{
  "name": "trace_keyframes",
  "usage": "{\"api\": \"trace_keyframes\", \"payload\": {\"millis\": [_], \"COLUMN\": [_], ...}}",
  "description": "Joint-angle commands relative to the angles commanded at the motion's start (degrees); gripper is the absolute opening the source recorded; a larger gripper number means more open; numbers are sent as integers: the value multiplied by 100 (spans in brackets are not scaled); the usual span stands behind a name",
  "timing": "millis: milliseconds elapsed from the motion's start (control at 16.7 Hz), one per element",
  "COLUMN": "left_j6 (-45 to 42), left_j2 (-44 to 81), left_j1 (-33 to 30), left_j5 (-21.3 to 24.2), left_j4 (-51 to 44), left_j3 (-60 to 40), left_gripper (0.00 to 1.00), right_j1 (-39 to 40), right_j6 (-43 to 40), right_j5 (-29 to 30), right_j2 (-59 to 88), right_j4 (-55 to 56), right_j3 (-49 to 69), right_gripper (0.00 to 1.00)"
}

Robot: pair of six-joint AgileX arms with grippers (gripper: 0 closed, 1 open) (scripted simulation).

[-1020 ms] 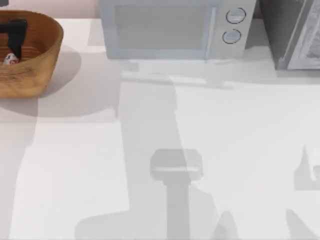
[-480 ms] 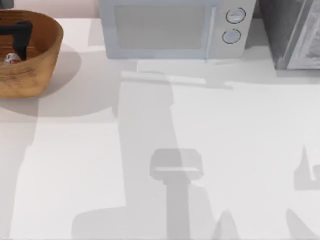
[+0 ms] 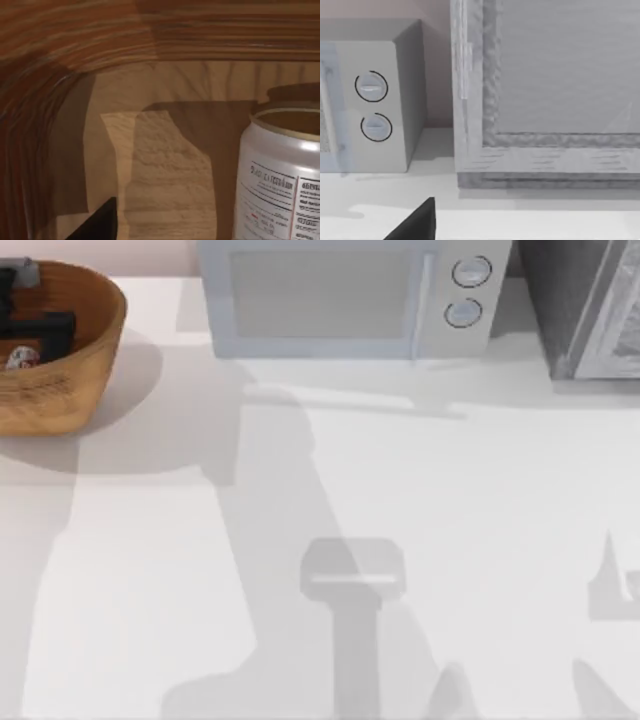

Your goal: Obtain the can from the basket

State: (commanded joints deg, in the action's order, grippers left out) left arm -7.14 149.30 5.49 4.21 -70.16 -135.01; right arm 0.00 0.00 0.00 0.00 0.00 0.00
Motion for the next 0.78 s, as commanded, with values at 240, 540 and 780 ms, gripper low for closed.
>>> {"api": "trace_keyframes", "payload": {"millis": [240,540,780], "left_j6": [0,0,0], "left_j2": [0,0,0], "left_j1": [0,0,0], "left_j5": [0,0,0], "left_j4": [2,2,2], "left_j3": [2,2,2], "left_gripper": [92,55,25], "right_j1": [0,0,0], "right_j6": [0,0,0], "right_j5": [0,0,0], "right_j2": [0,0,0], "right_j4": [0,0,0], "right_j3": [0,0,0], "right_gripper": [100,100,100]}}
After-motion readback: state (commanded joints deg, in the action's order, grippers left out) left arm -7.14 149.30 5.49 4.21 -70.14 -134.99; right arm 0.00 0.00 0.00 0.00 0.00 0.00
